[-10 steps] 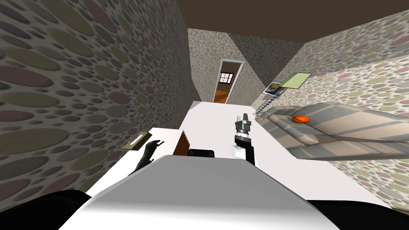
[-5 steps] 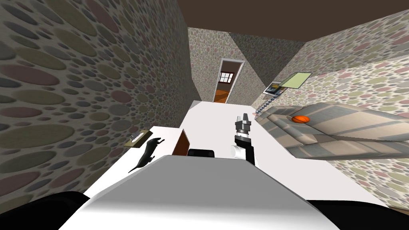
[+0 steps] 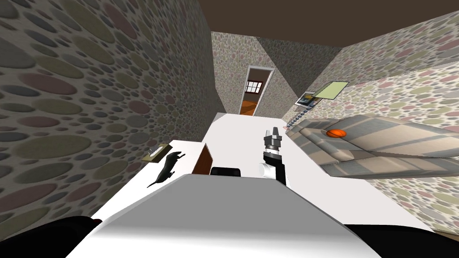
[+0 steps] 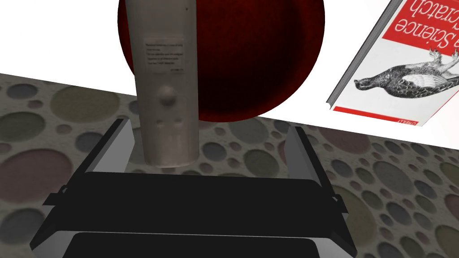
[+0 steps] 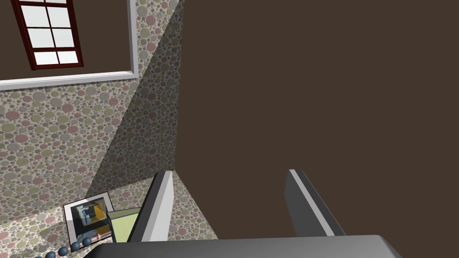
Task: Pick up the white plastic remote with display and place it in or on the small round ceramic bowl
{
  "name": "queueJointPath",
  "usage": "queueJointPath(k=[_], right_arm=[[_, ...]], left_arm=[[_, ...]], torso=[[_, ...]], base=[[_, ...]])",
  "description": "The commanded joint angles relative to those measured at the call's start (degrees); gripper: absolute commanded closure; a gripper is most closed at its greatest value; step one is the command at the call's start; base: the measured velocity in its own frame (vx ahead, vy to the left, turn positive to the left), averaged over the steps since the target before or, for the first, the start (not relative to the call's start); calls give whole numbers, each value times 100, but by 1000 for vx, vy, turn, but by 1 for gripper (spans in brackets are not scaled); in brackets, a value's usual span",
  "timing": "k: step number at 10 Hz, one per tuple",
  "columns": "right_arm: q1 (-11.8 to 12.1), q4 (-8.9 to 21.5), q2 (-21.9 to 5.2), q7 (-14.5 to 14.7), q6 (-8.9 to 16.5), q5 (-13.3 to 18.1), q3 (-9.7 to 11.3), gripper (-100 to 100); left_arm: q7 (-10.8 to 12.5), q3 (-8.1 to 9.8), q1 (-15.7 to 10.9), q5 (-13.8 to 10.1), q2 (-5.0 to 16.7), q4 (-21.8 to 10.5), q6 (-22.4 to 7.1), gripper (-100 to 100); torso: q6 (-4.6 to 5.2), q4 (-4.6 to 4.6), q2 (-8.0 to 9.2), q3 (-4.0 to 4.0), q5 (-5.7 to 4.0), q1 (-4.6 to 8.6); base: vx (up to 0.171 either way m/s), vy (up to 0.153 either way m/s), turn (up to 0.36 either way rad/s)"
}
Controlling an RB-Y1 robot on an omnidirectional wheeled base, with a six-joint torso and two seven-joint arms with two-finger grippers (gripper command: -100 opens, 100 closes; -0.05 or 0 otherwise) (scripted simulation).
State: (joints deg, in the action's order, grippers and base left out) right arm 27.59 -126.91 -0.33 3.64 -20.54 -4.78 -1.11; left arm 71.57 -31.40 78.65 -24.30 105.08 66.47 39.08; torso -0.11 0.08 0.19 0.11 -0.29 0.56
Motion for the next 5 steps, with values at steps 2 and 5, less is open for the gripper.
queueJointPath(k=[2,5], right_arm=[[0,0,0,0,0,0,0,0],[1,0,0,0,0,0,0,0]], left_arm=[[2,4,10,-15,15,2,19,0],[2,3,9,-13,13,2,17,0]], torso=[[-2,-1,-6,-3,2,-4],[-1,-3,-15,-9,3,-10]], base=[[-11,-5,0],[0,0,0]])
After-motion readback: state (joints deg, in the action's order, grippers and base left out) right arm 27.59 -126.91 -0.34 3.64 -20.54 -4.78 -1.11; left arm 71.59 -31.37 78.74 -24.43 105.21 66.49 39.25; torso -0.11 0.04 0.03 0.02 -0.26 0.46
